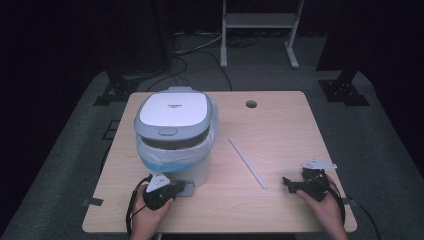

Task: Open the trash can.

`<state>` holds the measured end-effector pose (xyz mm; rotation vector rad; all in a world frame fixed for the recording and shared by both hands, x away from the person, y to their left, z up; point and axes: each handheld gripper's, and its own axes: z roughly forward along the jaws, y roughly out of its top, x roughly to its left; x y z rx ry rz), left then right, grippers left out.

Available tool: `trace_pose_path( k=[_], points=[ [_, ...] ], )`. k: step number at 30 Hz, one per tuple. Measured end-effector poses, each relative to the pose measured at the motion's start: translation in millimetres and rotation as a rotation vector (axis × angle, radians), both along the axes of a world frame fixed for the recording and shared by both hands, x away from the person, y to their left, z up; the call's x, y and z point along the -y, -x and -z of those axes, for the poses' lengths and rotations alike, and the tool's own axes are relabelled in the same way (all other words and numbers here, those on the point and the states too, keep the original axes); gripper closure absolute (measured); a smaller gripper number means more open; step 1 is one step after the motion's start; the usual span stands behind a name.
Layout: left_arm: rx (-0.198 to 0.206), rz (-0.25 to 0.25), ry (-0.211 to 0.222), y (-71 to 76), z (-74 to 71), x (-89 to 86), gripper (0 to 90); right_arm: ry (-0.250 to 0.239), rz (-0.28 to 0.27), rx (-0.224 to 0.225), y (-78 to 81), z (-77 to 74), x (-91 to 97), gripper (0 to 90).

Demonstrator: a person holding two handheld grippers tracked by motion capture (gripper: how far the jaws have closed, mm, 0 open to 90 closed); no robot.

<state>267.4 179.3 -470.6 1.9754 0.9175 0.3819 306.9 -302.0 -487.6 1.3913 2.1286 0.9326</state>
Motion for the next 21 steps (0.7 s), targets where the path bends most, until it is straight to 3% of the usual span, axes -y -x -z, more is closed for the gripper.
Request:
trace_pose_path(
  k=[12, 21],
  points=[
    [-0.011, 0.008, -0.019, -1.5, 5.3, 1.3, 89.9, 0.000, 0.001, 0.001, 0.0, 0.0, -0.1, 9.4],
    [0.025, 0.017, -0.059, 0.0, 8.9, 3.7, 90.0, -0.003, 0.015, -0.002, 1.7, 0.0, -0.1, 9.3]
  ],
)
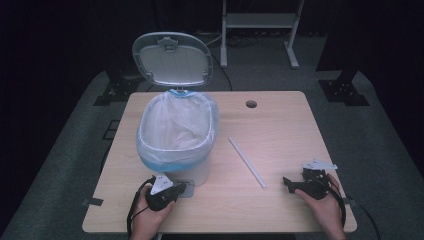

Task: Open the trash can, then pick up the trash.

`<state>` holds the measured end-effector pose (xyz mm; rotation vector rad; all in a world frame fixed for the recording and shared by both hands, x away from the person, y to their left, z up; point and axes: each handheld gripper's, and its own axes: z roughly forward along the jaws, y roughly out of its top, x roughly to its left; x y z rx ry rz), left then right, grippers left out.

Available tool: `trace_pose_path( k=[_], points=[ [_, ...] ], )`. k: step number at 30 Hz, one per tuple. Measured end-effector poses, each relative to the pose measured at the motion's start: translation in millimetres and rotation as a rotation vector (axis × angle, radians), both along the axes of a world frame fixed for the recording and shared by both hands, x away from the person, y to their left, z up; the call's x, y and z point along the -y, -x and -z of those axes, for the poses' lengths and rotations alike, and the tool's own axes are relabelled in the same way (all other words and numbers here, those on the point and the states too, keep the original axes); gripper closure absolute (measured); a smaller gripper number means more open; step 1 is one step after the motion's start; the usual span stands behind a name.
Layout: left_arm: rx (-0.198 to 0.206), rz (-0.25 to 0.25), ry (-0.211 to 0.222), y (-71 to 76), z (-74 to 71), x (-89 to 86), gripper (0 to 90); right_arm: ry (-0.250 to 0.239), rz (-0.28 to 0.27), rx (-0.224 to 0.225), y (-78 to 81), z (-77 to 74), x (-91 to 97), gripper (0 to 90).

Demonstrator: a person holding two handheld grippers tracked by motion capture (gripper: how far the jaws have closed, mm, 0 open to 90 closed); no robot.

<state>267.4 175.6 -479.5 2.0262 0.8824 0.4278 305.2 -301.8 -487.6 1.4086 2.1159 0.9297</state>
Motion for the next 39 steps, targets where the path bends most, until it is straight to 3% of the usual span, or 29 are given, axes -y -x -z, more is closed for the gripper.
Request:
trace_pose_path(
  k=[9, 19, 23, 39],
  points=[
    [-0.020, -0.002, 0.023, -1.4, 0.3, -1.7, 89.6, 0.000, 0.014, 0.002, -1.0, 0.0, 0.0, 10.0],
    [-0.022, 0.000, 0.029, -1.7, 0.4, -2.1, 89.4, 0.000, 0.024, -0.010, 0.1, -3.0, 2.1, 18.8],
    [-0.024, 0.001, 0.032, -2.0, 0.5, -2.3, 89.3, -0.041, 0.032, -0.029, 0.0, -6.0, 3.8, 21.3],
    [-0.032, 0.002, 0.041, -2.8, 0.5, -3.2, 89.2, -0.048, -0.031, 0.022, -1.3, -22.6, -20.5, 22.2]
  ],
)
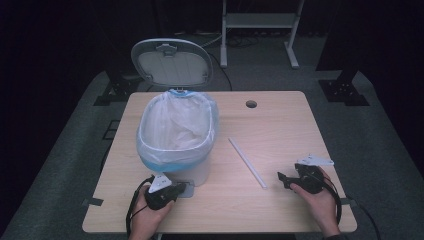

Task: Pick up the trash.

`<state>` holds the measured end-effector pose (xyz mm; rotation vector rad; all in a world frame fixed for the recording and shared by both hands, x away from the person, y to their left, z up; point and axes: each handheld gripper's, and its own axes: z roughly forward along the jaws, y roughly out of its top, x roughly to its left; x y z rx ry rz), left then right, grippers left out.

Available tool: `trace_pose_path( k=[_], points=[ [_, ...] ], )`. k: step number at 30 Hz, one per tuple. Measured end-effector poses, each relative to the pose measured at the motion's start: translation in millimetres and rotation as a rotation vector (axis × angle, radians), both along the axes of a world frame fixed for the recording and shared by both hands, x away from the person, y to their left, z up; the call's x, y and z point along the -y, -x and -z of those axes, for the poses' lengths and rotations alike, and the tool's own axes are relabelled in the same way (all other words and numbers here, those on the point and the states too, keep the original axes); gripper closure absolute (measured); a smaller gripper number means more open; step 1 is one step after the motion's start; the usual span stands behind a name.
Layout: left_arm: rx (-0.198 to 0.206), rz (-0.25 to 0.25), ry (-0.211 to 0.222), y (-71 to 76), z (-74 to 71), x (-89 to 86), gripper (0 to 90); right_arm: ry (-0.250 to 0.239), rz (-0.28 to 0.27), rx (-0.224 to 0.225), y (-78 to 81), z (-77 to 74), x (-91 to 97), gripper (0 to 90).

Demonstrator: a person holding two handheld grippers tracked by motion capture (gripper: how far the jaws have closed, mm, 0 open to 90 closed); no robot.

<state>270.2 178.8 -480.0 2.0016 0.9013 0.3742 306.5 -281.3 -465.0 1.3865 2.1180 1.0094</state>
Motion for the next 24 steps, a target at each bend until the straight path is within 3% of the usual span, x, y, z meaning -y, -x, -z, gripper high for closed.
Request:
trace_pose_path(
  k=[24],
  points=[
    [-0.004, 0.001, 0.003, -0.5, 0.0, -0.4, 89.2, -0.022, -0.085, 0.022, -13.2, -12.9, -32.4, 29.0]
  ],
)
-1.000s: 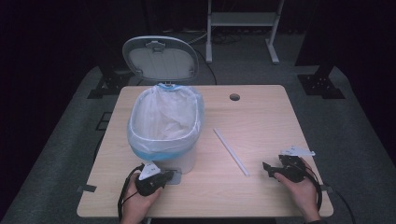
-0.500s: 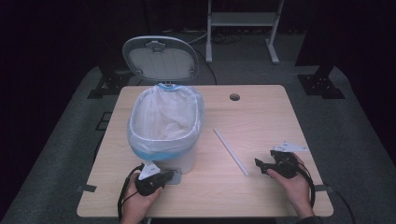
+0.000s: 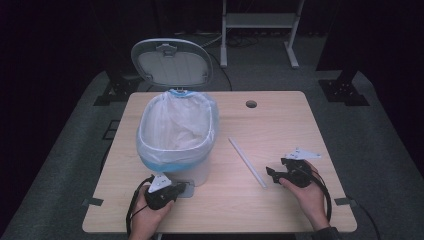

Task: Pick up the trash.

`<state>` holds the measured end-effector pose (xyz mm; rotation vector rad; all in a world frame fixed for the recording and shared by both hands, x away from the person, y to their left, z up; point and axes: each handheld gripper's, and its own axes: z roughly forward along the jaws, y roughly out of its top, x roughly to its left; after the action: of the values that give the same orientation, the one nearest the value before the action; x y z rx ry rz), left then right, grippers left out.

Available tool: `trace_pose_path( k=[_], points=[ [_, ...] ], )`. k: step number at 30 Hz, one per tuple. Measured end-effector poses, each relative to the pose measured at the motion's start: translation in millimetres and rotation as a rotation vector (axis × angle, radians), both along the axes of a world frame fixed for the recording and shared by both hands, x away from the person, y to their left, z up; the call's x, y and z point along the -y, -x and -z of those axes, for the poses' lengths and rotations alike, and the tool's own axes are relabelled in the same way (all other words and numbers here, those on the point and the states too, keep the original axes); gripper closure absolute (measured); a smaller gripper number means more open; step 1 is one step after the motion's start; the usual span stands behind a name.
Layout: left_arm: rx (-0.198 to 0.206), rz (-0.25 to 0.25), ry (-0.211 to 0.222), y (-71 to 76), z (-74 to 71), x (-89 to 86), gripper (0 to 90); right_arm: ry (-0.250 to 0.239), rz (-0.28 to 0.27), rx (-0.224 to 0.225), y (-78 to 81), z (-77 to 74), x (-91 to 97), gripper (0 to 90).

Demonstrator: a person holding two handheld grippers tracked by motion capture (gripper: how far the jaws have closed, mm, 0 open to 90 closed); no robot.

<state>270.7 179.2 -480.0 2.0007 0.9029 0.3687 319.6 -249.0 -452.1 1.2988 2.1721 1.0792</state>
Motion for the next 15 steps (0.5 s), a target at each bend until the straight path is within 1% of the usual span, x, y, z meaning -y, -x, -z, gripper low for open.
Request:
trace_pose_path(
  k=[3, 7, 15],
  points=[
    [0.000, 0.000, 0.003, -0.3, 0.2, -0.3, 89.3, -0.008, -0.010, -0.001, -1.6, -0.1, -3.8, 30.2],
    [-0.005, 0.001, 0.006, -0.7, 0.1, -0.7, 89.3, -0.006, -0.029, -0.003, -4.1, 1.5, -10.3, 32.0],
    [0.000, 0.000, 0.002, -0.3, 0.2, -0.2, 89.3, -0.005, -0.064, -0.007, -9.4, 3.3, -25.4, 33.2]
  ],
)
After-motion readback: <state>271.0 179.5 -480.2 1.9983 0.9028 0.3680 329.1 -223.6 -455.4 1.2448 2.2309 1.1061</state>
